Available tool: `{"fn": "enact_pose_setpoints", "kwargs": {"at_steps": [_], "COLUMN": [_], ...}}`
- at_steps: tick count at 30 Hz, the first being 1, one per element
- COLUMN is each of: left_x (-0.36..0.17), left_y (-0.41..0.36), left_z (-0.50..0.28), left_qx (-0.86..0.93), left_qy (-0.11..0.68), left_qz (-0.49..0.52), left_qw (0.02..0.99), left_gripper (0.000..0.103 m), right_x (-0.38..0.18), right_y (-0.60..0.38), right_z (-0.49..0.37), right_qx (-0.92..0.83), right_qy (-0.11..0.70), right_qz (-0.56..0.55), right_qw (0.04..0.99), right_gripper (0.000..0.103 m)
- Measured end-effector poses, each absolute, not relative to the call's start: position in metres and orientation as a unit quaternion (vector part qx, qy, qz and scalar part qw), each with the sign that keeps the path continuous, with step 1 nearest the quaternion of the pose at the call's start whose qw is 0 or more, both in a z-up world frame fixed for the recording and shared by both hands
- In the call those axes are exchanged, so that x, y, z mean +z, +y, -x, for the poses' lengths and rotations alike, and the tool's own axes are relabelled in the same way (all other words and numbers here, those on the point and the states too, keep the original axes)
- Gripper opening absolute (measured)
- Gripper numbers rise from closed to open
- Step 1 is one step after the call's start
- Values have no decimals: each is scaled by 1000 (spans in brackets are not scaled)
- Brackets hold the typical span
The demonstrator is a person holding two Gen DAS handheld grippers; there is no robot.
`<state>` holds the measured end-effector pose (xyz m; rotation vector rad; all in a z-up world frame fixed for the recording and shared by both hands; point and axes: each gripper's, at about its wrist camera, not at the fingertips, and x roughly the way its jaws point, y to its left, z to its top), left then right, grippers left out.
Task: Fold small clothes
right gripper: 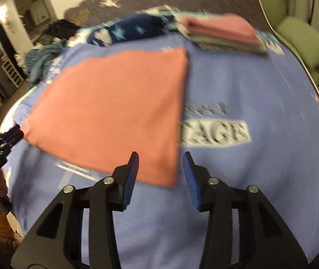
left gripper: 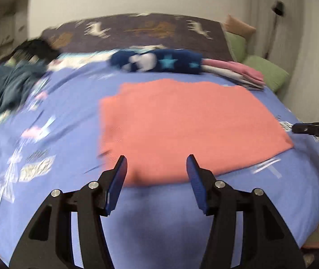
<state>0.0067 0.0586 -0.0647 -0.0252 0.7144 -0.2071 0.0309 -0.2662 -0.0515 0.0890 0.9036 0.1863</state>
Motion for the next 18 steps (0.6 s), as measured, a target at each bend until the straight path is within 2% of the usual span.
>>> {"fn": "enact_pose_setpoints", "kwargs": {"at_steps": [4,7,12,18], "left_x": [-81,-86,-92,-97], "left_y": [113,135,154,166], "left_z": [3,8,5,-3], "left_qx": [-87,-77,-73,-100], "left_qy": [375,371,359,351], "left_qz": [86,113,159,193], "left_qw": [919,918,917,911], "left_gripper": [55,55,55,56], "right_x": [-40,-44,-61,-94], "right_y": [-190,-109,-2,68], "right_z": [-31,-22,-20,-39], "right_qx": [138,218,289,253], "right_qy": [388,354,326,304], "right_qz": [62,153,257,366], "right_qw": [909,897,863,842], "right_gripper": [43,50,51,51]}}
